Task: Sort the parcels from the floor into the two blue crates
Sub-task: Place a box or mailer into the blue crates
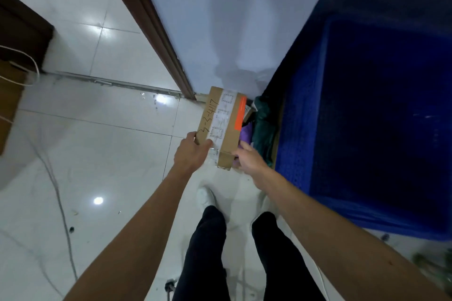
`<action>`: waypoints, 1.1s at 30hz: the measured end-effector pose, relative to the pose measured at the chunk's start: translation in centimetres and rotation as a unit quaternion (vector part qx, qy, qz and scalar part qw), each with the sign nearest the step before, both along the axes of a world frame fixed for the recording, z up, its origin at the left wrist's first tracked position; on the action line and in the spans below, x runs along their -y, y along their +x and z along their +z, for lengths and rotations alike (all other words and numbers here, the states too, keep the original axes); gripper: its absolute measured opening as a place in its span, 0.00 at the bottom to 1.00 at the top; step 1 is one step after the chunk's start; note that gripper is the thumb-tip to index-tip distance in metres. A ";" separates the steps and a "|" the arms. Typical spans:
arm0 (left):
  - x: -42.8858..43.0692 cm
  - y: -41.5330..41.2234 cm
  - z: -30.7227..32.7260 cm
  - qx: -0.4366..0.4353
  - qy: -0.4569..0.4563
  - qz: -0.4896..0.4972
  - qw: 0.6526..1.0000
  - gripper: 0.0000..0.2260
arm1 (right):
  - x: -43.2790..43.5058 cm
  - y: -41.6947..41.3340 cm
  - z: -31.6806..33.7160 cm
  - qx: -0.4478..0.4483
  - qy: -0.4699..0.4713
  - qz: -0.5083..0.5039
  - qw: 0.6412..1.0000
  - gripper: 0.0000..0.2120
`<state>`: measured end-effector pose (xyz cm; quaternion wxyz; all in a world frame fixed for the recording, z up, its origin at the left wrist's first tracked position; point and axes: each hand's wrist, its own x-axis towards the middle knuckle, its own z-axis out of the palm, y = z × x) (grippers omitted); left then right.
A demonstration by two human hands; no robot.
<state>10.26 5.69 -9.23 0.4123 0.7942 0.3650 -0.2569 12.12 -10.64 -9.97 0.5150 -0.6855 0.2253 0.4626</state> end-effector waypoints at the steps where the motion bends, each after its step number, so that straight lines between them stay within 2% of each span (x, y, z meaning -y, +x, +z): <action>1: 1.0 -0.3 1.7 0.003 0.007 -0.012 1.000 0.25 | 1.0 -0.5 1.6 0.001 0.005 -0.003 1.000 0.18; 4: 3.7 -1.3 6.4 0.014 0.031 -0.026 0.999 0.24 | 4.0 -1.5 6.4 0.014 0.027 -0.015 0.999 0.14; 10: 9.1 -2.9 13.8 0.072 0.018 0.023 0.997 0.21 | 9.1 -2.7 13.1 0.064 0.057 -0.031 0.996 0.17; 12: 11.0 -3.2 15.6 0.090 0.004 0.039 0.995 0.19 | 10.9 -3.1 14.7 0.091 0.048 -0.043 0.994 0.15; 14: 12.8 -3.6 17.0 0.112 -0.010 0.051 0.992 0.17 | 12.5 -3.5 16.0 0.110 0.047 -0.049 0.992 0.19; 20: 16.8 -5.0 20.4 0.154 -0.030 0.039 0.987 0.13 | 16.7 -5.4 19.3 0.167 0.043 -0.090 0.981 0.21; 28: 18.4 -6.3 22.2 0.167 -0.100 0.032 0.980 0.26 | 18.9 -8.7 23.6 0.290 -0.001 -0.100 0.952 0.21; 31: 19.1 -7.8 23.7 0.181 -0.139 0.038 0.973 0.18 | 18.7 -10.5 24.8 0.331 -0.022 -0.093 0.939 0.19; 33: 19.3 -8.7 23.9 0.181 -0.165 0.033 0.969 0.18 | 18.4 -11.9 24.8 0.341 -0.053 -0.078 0.935 0.21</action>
